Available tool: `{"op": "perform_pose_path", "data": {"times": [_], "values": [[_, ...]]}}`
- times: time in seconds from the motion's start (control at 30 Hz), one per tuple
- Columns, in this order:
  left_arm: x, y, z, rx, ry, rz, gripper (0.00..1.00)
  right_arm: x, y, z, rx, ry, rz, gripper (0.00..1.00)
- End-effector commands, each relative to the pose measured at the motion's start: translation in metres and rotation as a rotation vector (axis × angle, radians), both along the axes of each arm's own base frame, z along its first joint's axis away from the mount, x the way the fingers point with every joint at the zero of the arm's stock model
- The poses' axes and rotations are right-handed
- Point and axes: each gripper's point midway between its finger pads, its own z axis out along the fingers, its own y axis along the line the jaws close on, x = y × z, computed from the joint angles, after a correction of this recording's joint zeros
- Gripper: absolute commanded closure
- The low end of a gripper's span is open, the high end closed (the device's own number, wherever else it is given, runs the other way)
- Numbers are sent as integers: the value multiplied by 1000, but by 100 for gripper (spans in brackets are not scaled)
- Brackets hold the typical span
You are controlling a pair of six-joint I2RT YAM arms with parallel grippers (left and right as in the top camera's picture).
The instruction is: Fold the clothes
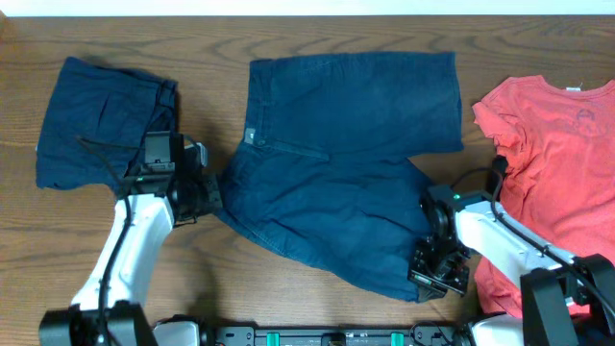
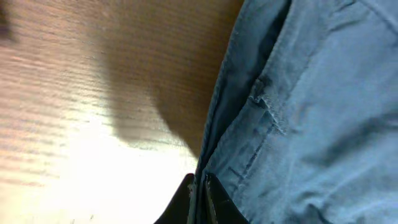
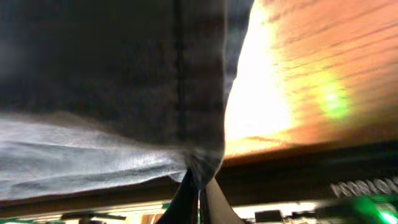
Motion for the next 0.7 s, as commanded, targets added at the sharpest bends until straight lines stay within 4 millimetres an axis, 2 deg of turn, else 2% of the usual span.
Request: {"op": "perform_pose_path", "data": {"times": [0.0, 0.17, 0.27, 0.47, 0.67], "values": [[-6, 2, 9, 16, -15, 8, 93, 33, 0, 21, -3, -141, 60, 99], [-17, 10, 15, 61, -5, 22, 93, 72, 7, 70, 38, -314, 100, 99], [-24, 11, 19, 68, 2, 24, 93, 91, 3, 101, 21, -411, 98, 99], [-35, 11, 30, 76, -8, 27, 93, 120, -11, 154, -45, -577, 96, 99], [-53, 27, 48, 169, 5, 55, 93, 144, -15, 202, -30, -718, 82, 99]]}}
